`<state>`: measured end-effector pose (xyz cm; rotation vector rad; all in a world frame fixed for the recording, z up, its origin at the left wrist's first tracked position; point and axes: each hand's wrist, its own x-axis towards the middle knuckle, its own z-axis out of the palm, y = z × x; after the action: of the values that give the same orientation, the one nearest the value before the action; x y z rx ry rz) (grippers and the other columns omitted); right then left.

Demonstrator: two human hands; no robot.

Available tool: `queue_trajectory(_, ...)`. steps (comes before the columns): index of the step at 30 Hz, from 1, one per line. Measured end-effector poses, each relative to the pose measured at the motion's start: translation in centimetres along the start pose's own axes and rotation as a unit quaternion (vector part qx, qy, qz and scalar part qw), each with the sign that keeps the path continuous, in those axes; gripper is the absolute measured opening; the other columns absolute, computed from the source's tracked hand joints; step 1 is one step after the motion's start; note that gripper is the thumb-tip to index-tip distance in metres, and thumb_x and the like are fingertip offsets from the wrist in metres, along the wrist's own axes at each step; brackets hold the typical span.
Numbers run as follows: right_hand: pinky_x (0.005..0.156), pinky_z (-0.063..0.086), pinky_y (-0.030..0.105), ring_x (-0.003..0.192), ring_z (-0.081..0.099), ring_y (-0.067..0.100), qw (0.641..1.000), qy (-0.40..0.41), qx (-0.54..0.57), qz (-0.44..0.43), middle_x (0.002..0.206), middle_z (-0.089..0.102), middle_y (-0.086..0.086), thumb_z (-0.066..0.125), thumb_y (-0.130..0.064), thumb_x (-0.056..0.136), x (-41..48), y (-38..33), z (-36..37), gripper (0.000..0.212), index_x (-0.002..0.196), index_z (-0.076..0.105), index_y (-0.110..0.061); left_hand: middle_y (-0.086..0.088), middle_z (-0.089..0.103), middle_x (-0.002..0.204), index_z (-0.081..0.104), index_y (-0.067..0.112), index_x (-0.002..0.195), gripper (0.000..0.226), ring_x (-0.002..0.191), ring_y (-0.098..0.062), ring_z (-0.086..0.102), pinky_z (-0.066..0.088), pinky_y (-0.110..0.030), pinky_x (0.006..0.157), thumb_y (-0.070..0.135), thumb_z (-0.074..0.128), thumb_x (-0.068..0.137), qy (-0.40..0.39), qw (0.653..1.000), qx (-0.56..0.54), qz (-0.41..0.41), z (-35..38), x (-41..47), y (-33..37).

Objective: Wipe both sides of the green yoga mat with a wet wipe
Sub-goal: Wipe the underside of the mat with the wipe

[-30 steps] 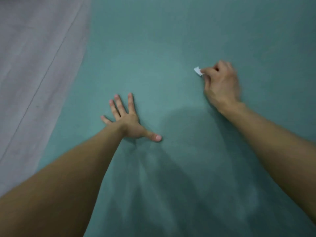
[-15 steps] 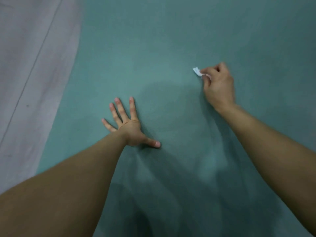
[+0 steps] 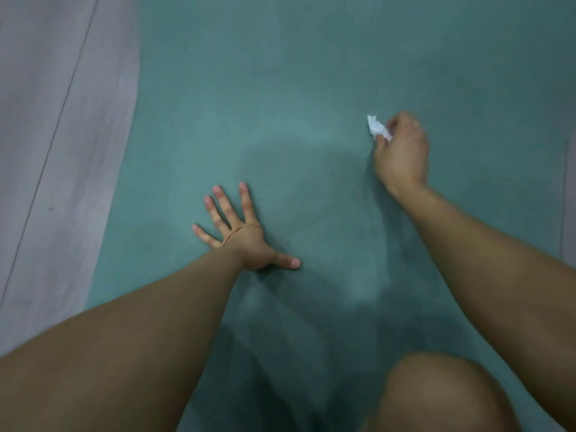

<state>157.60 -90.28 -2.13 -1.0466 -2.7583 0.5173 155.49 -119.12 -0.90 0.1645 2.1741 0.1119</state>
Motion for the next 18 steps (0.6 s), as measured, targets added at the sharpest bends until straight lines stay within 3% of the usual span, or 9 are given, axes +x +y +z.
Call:
queue_trajectory(1, 0.083, 0.047, 0.047, 0.098, 0.063, 0.042, 1.0, -0.011, 0.005, -0.017, 0.112, 0.063, 0.018, 0.057, -0.013, 0.097, -1.2, -0.9, 0.3, 0.015, 0.108, 0.066, -0.009, -0.009, -0.068, 0.141, -0.055, 0.039, 0.14, 0.191, 0.134, -0.034, -0.06, -0.019, -0.08, 0.11, 0.092, 0.084, 0.02, 0.0, 1.0, 0.0, 0.002, 0.0, 0.0, 0.0)
queue_trajectory(3, 0.077, 0.052, 0.048, 0.091, 0.063, 0.041, 0.98, -0.114, 0.036, -0.16, 0.109, 0.06, 0.015, 0.057, -0.013, 0.097, -5.0, -3.9, 1.4, 0.014, 0.107, 0.066, -0.011, -0.01, -0.068, 0.141, -0.054, 0.04, 0.141, 0.191, 0.135, -0.034, -0.06, -0.017, -0.081, 0.11, 0.091, 0.084, 0.02, 0.004, 1.0, -0.002, 0.003, 0.0, 0.1, 0.0)
queue_trajectory(5, 0.07, 0.051, 0.042, 0.088, 0.061, 0.036, 0.902, -0.254, 0.023, -0.348, 0.107, 0.055, 0.01, 0.059, -0.013, 0.099, -8.4, -5.5, 2.0, 0.011, 0.109, 0.063, -0.016, -0.01, -0.067, 0.142, -0.054, 0.039, 0.141, 0.192, 0.137, -0.033, -0.058, -0.015, -0.08, 0.111, 0.09, 0.084, 0.019, 0.011, 1.0, -0.003, -0.007, 0.1, 0.1, 0.1)
queue_trajectory(7, 0.066, 0.047, 0.039, 0.086, 0.059, 0.033, 0.844, -0.271, -0.02, -0.462, 0.104, 0.053, 0.009, 0.061, -0.009, 0.098, -7.1, -4.9, 1.5, 0.012, 0.107, 0.06, -0.017, -0.01, -0.067, 0.143, -0.054, 0.038, 0.141, 0.192, 0.138, -0.034, -0.058, -0.015, -0.08, 0.112, 0.09, 0.085, 0.019, 0.015, 1.0, -0.004, -0.01, 0.3, 0.2, 0.2)
queue_trajectory(9, 0.074, 0.05, 0.042, 0.091, 0.062, 0.036, 0.915, -0.182, -0.036, -0.358, 0.105, 0.058, 0.014, 0.06, -0.009, 0.097, -3.3, -2.5, 1.1, 0.012, 0.107, 0.065, -0.014, -0.011, -0.066, 0.143, -0.054, 0.037, 0.142, 0.192, 0.138, -0.034, -0.058, -0.017, -0.08, 0.111, 0.09, 0.085, 0.021, 0.01, 1.0, -0.008, 0.001, 0.5, 0.3, 0.1)
queue_trajectory(11, 0.08, 0.05, 0.044, 0.096, 0.063, 0.042, 0.994, -0.045, -0.034, -0.091, 0.109, 0.06, 0.018, 0.055, -0.012, 0.097, -0.7, -1.0, 0.4, 0.018, 0.11, 0.068, -0.013, -0.011, -0.066, 0.144, -0.053, 0.037, 0.143, 0.191, 0.138, -0.035, -0.057, -0.017, -0.08, 0.111, 0.09, 0.085, 0.022, 0.01, 1.0, -0.01, 0.001, 0.5, 0.3, 0.0)
queue_trajectory(13, 0.077, 0.049, 0.046, 0.094, 0.061, 0.043, 0.997, 0.04, -0.008, 0.063, 0.109, 0.058, 0.019, 0.052, -0.009, 0.096, -1.9, -2.7, 1.7, 0.02, 0.109, 0.068, -0.012, -0.011, -0.066, 0.144, -0.052, 0.037, 0.144, 0.192, 0.138, -0.035, -0.057, -0.017, -0.08, 0.112, 0.089, 0.086, 0.021, 0.011, 1.0, -0.006, -0.001, 0.5, 0.1, 0.2)
queue_trajectory(15, 0.071, 0.048, 0.047, 0.087, 0.059, 0.04, 0.999, 0.002, 0.037, 0.0, 0.104, 0.056, 0.018, 0.055, -0.006, 0.096, -5.8, -7.0, 3.8, 0.016, 0.106, 0.067, -0.01, -0.011, -0.066, 0.144, -0.052, 0.036, 0.144, 0.192, 0.139, -0.035, -0.056, -0.015, -0.08, 0.112, 0.09, 0.085, 0.02, 0.011, 1.0, -0.003, -0.008, 0.5, 0.0, 0.3)
queue_trajectory(18, 0.062, 0.048, 0.043, 0.08, 0.055, 0.033, 0.939, -0.182, 0.063, -0.284, 0.097, 0.052, 0.013, 0.063, -0.007, 0.094, -11.2, -10.3, 4.9, 0.013, 0.106, 0.067, -0.013, -0.012, -0.064, 0.146, -0.052, 0.035, 0.145, 0.194, 0.14, -0.034, -0.055, -0.012, -0.08, 0.113, 0.09, 0.084, 0.018, 0.019, 0.999, -0.001, -0.026, 0.4, 0.2, 0.6)
